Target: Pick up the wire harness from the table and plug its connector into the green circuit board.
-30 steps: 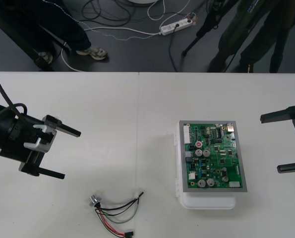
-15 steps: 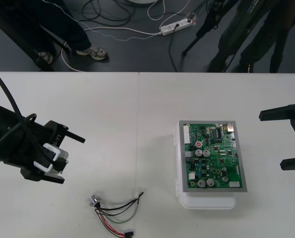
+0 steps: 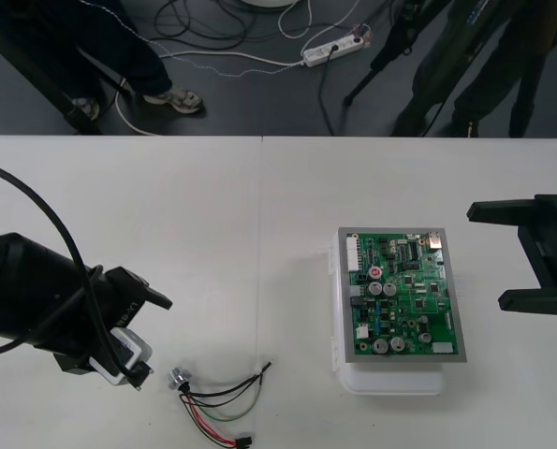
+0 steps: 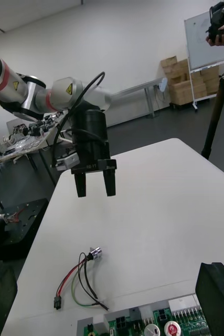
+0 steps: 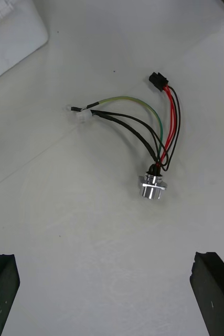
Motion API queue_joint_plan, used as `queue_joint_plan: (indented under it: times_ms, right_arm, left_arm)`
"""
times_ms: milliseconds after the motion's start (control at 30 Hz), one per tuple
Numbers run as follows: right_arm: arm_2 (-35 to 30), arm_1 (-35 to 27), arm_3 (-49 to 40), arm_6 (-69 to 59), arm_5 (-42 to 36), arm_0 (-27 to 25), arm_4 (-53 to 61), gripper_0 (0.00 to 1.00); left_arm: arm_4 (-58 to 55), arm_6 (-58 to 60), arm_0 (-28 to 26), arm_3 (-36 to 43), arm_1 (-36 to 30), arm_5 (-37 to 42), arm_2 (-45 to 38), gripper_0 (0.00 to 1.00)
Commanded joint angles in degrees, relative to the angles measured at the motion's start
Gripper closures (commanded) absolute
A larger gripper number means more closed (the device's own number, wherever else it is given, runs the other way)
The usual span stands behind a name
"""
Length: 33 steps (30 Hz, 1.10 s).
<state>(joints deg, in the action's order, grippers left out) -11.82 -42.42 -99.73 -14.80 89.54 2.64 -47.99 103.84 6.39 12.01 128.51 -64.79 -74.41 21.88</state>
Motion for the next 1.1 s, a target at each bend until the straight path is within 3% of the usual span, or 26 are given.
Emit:
queue_joint_plan:
  times_ms: [33,767,1100]
  right_arm:
    - [-1.9,2.3,0.2,7.6,0.5,-0.4,-1.0,0.0]
    - [-1.5,4.0,1.9,13.1,0.5,0.3,-4.4,0.0]
    - [-0.9,5.8,5.8,15.3,0.5,4.5,-4.0,0.0]
  left_arm:
    - [5.1,-2.9,3.5,2.2,-2.6,6.6,6.5,0.04]
    - [23.0,-0.4,11.9,2.1,-4.1,14.5,26.0,0.04]
    - [29.8,2.7,14.9,1.8,-3.4,15.3,33.8,0.03]
